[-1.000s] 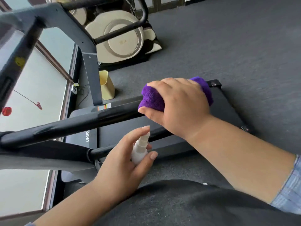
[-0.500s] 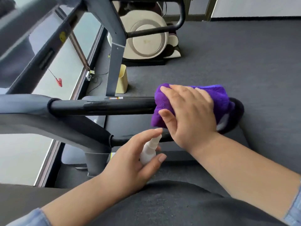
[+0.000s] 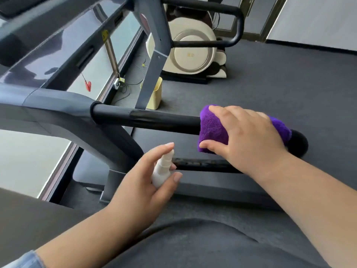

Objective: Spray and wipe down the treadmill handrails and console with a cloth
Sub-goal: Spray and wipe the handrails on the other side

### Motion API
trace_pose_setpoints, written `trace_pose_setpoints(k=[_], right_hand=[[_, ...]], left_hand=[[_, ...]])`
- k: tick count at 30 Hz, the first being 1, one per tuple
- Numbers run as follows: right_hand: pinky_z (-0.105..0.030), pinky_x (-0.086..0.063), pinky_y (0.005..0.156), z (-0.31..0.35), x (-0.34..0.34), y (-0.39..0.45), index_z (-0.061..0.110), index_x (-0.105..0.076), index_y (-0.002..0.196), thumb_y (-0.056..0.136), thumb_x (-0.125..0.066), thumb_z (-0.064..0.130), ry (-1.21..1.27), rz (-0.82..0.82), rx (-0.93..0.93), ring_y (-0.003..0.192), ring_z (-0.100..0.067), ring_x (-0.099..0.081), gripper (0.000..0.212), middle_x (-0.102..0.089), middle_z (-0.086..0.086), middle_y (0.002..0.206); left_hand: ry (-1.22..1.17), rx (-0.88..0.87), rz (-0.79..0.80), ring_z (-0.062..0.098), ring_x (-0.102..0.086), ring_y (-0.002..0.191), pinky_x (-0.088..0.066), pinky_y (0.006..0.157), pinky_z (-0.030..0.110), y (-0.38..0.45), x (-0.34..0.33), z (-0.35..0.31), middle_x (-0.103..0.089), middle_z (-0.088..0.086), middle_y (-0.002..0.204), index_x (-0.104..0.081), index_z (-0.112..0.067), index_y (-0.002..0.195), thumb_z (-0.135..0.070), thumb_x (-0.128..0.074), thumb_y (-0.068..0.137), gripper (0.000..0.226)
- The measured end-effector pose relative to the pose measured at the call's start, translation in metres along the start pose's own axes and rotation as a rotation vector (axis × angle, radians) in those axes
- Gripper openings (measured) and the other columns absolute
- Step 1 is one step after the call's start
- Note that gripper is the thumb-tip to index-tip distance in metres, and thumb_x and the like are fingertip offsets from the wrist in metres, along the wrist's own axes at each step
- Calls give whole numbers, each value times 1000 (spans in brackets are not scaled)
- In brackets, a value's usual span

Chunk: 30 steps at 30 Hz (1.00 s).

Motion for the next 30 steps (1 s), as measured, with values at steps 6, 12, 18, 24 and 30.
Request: trace_pose_setpoints(k=[6,12,18,24,30], right_hand=[[-42,-47,81,71,-1,45,25,-47,140,80,-28,83,-34,47,81,99,-27,-64,85,-65,0,116],[-45,-48,89,45,2,29,28,-45,142,80,-36,83,77,65,81,107,-27,-61,83,-64,-1,119],[-46,-52,82,37,4,25,21,-51,138,84,-32,80,5,27,37,103,-32,-65,82,-67,-5,118],[-42,-47,81,100,0,62,29,-48,136,80,-25,84,29,55,84,104,-28,-62,82,-65,0,118],[-45,-49,91,56,2,38,29,-46,141,80,-31,85,107,81,56,112,-27,-60,84,-64,0,123]], left_hand=[[99,51,-142,8,-64,72,-48,62,13,23,53,10,-63,-17,98,-33,-63,133,-49,-60,87,55],[173,84,-235,3,-63,61,-47,49,17,35,95,4,-63,-19,98,-31,-65,132,-50,-61,92,52],[240,152,-255,0,-62,82,-44,66,25,25,117,17,-63,-22,100,-30,-67,131,-51,-57,87,54],[255,197,-272,2,-61,81,-46,65,27,19,122,23,-62,-23,100,-32,-67,129,-50,-58,87,52],[264,181,-281,5,-61,77,-47,66,28,24,129,18,-63,-20,97,-30,-67,129,-43,-61,91,54]])
Point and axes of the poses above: each hand's wrist, its own y-axis towards the middle knuckle, its own x-axis out of the back of the hand, z = x × y, the point moved 7 cm from there along y, towards the middle knuckle
